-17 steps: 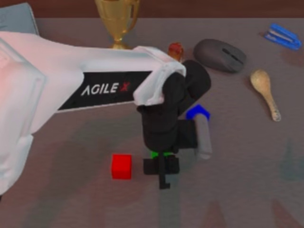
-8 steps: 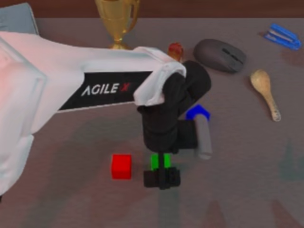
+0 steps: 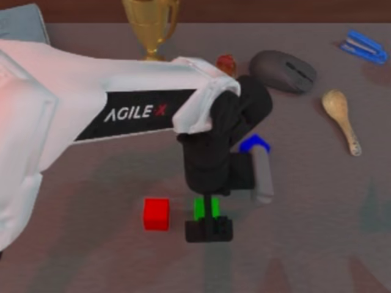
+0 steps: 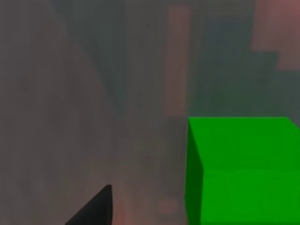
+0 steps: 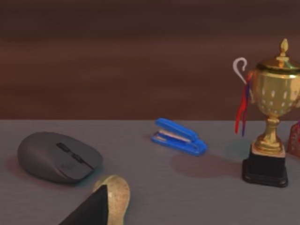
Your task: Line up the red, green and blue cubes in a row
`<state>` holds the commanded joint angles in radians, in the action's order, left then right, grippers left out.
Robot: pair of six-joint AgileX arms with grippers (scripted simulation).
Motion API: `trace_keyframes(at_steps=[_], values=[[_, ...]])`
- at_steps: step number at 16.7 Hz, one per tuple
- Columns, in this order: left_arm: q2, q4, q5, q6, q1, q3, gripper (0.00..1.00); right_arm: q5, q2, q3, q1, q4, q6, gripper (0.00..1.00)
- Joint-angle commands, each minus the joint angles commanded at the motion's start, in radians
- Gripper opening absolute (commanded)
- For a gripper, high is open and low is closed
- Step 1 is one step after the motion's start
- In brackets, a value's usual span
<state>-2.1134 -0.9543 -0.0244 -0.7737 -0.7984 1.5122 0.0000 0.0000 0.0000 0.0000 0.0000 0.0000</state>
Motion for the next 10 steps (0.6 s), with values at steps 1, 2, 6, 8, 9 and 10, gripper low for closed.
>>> trace_keyframes(at_steps=[1,2,6,8,9,10], values=[[0.006,-0.023,0.0,-0.001,0.001,0.018,1.0,0.0,0.0,0.0,0.0,0.0,0.0,1.0],[0.015,-0.054,-0.001,-0.001,0.004,0.041,1.0,0.0,0.0,0.0,0.0,0.0,0.0,1.0],[0.057,-0.2,0.001,0.002,0.021,0.139,1.0,0.0,0.0,0.0,0.0,0.0,0.0,1.0],[0.069,-0.23,0.001,0.0,0.022,0.159,1.0,0.0,0.0,0.0,0.0,0.0,0.0,1.0],[0.069,-0.231,0.001,0.0,0.022,0.16,1.0,0.0,0.0,0.0,0.0,0.0,0.0,1.0],[0.069,-0.231,0.001,0.0,0.022,0.16,1.0,0.0,0.0,0.0,0.0,0.0,0.0,1.0]])
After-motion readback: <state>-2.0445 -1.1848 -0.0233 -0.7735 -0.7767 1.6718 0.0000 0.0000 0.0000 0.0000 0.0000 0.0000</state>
